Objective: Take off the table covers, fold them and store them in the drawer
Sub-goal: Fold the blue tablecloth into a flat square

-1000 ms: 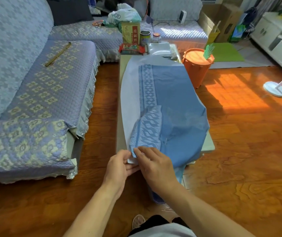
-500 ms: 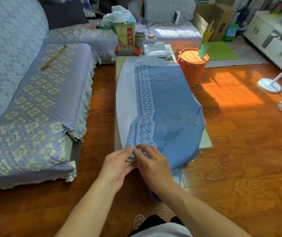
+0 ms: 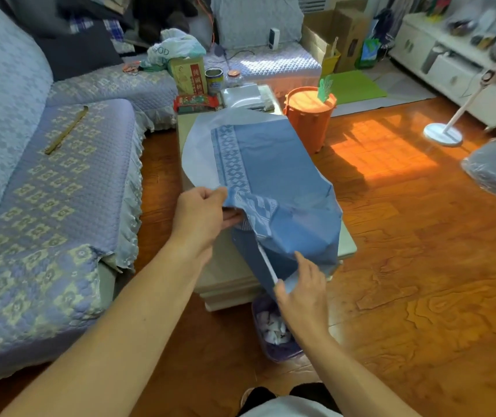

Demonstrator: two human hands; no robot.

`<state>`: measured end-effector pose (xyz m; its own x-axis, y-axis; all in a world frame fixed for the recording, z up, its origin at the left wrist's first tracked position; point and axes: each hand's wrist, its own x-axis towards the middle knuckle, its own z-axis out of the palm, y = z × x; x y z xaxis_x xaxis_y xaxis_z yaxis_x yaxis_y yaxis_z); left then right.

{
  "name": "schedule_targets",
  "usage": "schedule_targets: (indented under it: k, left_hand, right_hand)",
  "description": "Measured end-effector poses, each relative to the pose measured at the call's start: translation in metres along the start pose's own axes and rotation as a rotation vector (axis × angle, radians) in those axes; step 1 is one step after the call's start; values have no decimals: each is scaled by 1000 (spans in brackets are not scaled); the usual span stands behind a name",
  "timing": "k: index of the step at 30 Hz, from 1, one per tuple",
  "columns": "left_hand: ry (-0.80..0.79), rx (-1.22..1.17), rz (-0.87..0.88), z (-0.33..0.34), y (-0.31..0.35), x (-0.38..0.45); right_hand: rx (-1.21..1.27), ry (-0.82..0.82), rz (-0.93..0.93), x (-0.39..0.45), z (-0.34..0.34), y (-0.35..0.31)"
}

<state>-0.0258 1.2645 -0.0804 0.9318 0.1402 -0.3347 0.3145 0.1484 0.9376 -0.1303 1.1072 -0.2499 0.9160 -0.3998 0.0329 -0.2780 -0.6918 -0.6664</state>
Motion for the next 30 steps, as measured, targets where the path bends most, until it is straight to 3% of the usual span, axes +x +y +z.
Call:
schedule_targets:
  k: [2, 6, 8, 13, 18, 22, 25, 30]
  left_hand:
    - [-42, -2, 19, 11, 16, 5]
    - [-109, -139, -57, 26, 53, 19]
    - [-102, -229, -86, 34, 70, 26]
    - [-92, -278, -49, 58, 101, 26]
    - [-29, -212, 9, 67, 117, 32]
    - [26, -196, 31, 58, 121, 44]
    - [64, -216, 22, 47, 120, 52]
    - [38, -235, 1, 52, 118, 44]
  right_hand:
    - [-8, -49, 28, 8, 3, 1]
    - [-89, -334, 118, 16, 2, 25]
    - [-145, -396, 138, 8, 11, 39]
    - [-301, -352, 300, 3, 32, 77]
    - [-213, -212, 500, 16, 29, 93]
    - [-281, -259, 493, 26, 27, 103]
    - [-164, -257, 541, 25, 33, 92]
    - [-222, -278, 423, 36, 49, 51]
